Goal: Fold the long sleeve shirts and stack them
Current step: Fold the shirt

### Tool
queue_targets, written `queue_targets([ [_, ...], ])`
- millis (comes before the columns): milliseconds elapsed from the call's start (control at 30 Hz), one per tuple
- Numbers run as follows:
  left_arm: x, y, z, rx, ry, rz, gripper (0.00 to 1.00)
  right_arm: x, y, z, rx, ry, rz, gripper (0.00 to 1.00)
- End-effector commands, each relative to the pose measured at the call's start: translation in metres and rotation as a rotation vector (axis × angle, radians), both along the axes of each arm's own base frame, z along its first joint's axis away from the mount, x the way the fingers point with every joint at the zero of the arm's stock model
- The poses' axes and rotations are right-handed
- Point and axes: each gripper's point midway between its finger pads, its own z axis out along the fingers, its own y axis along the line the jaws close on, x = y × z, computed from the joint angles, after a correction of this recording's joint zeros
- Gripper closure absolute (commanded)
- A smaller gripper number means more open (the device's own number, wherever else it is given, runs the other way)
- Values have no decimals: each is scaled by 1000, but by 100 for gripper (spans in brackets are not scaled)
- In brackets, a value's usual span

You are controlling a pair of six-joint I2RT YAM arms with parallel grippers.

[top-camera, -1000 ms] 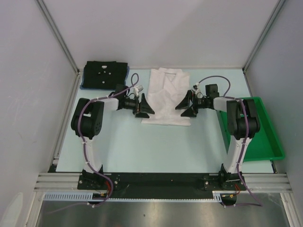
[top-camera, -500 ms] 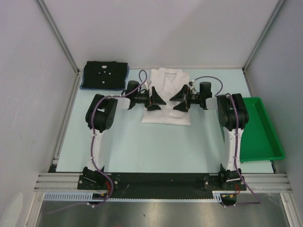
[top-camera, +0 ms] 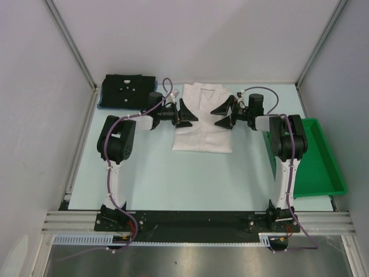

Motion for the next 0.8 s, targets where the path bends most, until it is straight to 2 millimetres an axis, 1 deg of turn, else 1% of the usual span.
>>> queue_targets([
  [0, 21, -28, 32, -50, -91, 2, 10, 15, 30, 43, 75, -104, 20, 0],
  [33, 37, -28, 18, -39, -69, 49, 10, 21, 30, 29, 70, -93, 18, 0],
  [67, 48, -26, 11, -37, -51, 78, 9, 26, 29, 19, 55, -104, 16, 0],
  [100, 57, -25, 4, -21, -54, 96, 7, 40, 27, 19, 44, -133, 0, 0],
  [133, 71, -26, -6, 10, -117, 101, 6, 46, 23, 8, 27, -124, -13, 1],
  [167, 75, -22, -18, 45, -85, 109, 5, 55, 12, -17, 6, -92, -45, 0],
  [200, 79, -21, -24, 55, -74, 118, 4, 62, 4, -25, -3, -85, -77, 0],
  [233, 86, -16, -31, 58, -50, 138, 3, 64, -1, -37, -15, -66, -89, 0],
  [267, 87, -12, -44, 86, -21, 155, 3, 69, -15, -52, -62, -82, -112, 0],
  [333, 86, -2, -55, 113, 4, 183, 3, 72, -28, -62, -88, -54, -132, 0],
  [367, 85, 0, -50, 110, -1, 190, 3, 75, -35, -64, -93, -48, -145, 0],
  [400, 84, 3, -49, 108, -5, 193, 3, 76, -38, -62, -99, -59, -142, 0],
  [433, 85, 9, -46, 103, -31, 194, 3, 78, -38, -56, -98, -70, -134, 0],
  [467, 80, 7, -22, 64, -84, 150, 4, 76, -36, -39, -82, -97, -111, 0],
  [500, 77, 6, -6, 50, -141, 118, 3, 73, -31, -26, -65, -102, -92, 0],
  [533, 70, 7, 5, 78, -233, 68, 0, 66, -27, -13, -50, -111, -71, 0],
  [567, 62, 8, 18, 85, -279, 33, 1, 56, -20, 1, -27, -119, -31, 0],
  [600, 50, 10, 42, 81, -330, 9, 1, 46, -12, 35, -17, -183, -1, 0],
  [633, 37, 12, 46, 80, -321, -29, 1, 37, -9, 46, -12, -183, 15, 0],
  [667, 25, 13, 50, 74, -305, -52, 1, 18, -5, 45, 1, -155, 46, 0],
  [700, 2, 16, 60, 61, -288, -76, 0, 1, 4, 71, 9, -182, 78, 0],
  [733, -12, 15, 63, 53, -264, -88, 1, -12, 7, 71, -4, -184, 98, 0],
  [767, -25, 15, 66, 47, -255, -103, 0, -29, 10, 65, -21, -146, 105, 0],
])
